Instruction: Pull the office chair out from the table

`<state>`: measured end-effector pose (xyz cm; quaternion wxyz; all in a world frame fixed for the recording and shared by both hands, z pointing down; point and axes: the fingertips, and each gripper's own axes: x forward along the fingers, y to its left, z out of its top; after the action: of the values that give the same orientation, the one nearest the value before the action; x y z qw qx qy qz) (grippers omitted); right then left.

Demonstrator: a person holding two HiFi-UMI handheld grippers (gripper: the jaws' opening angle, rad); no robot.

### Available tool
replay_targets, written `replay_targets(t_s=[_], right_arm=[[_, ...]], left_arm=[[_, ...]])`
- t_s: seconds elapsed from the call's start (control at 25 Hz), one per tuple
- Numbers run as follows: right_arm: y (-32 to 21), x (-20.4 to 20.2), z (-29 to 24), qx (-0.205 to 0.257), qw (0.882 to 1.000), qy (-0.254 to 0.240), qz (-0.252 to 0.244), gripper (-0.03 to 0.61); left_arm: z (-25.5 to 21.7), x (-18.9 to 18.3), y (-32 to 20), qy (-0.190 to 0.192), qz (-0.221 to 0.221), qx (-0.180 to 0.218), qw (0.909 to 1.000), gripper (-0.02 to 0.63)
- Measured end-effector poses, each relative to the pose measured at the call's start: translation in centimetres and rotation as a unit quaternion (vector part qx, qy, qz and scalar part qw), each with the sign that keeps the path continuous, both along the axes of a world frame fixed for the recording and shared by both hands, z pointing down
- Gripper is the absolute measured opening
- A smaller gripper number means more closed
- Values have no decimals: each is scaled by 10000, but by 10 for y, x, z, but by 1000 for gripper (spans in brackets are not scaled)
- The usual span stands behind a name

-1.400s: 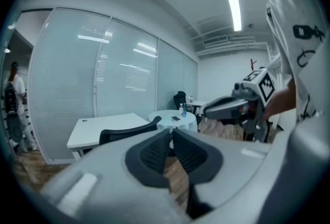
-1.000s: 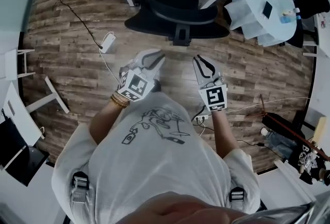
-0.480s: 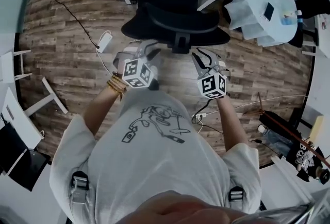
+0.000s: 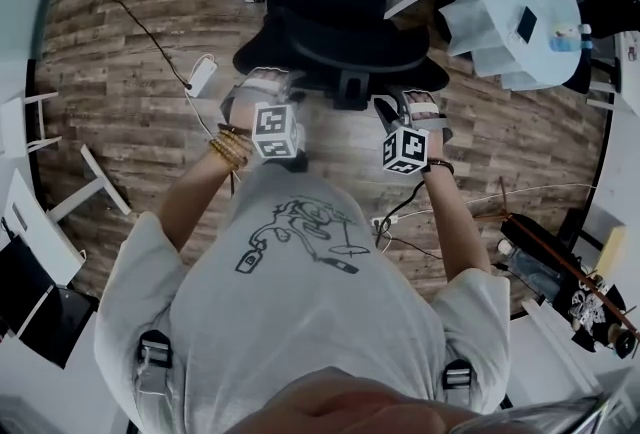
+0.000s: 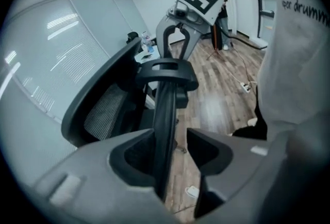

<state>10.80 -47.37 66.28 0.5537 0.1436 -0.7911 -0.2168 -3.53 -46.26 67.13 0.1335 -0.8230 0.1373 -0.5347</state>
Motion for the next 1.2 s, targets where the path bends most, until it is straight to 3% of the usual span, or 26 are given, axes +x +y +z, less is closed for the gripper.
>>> replay_targets(t_s=[0.12,0.16,0.24,0.72,1.2], right_arm=[[-6,0,10,57,9997,232,-93,167],[-8,0,11,83,9995,279,-108,110],[-8,0,11,84,9994,332,-102,104],[-2,-2,14,37,9987,516,-32,97],[39,-22,11,-28,9996,266,-12,94]], left_arm=[[5,-2,-7,-120,14,100,9999,178],[4,-2,-9,-135,14,121,9998,113],[3,-3,-9,-176,32,80,9998,107],[5,-6,-4,-320,-22,72,9995,101],[5,-26,27,-430,-122,160,9989,100]])
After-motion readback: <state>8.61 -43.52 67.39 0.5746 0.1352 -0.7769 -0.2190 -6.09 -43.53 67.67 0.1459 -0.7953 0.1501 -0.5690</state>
